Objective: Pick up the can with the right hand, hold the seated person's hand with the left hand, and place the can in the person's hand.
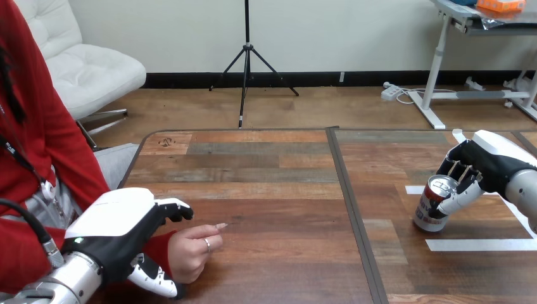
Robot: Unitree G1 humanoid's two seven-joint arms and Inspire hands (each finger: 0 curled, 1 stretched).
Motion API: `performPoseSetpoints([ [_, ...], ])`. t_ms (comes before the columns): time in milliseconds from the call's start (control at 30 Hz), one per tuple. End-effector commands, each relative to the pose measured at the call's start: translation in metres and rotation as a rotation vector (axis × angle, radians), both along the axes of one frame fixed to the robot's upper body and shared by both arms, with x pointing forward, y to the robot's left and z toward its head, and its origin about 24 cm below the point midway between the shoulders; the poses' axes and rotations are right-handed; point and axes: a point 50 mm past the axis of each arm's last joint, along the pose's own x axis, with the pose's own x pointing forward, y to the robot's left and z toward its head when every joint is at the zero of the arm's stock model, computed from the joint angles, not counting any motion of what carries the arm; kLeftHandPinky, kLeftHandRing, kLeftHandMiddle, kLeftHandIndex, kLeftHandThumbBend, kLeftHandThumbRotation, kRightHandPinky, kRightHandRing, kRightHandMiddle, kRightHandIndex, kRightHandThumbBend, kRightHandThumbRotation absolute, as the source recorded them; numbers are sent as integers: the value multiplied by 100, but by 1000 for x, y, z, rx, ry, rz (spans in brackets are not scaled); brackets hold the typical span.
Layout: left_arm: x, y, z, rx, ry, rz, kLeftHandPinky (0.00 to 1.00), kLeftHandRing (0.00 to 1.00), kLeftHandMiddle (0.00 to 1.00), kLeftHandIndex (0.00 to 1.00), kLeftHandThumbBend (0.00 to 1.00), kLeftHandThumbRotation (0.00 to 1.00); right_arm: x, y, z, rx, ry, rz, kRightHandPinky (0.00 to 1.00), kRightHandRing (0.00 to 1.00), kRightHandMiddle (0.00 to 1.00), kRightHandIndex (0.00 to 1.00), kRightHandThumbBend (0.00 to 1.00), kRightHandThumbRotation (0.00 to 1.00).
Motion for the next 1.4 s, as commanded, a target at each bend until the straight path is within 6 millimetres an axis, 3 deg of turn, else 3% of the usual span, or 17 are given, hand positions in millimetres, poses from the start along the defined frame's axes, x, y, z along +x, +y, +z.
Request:
performPoseSetpoints([
  [0,12,1,11,26,-76,8,71,78,80,78,100,15,12,6,23,20,-102,20,46,50,52,46,80,0],
  [1367,21,13,8,90,-157,81,70,79,81,78,100,17,12,5,22,17,-92,13,47,51,52,46,81,0],
])
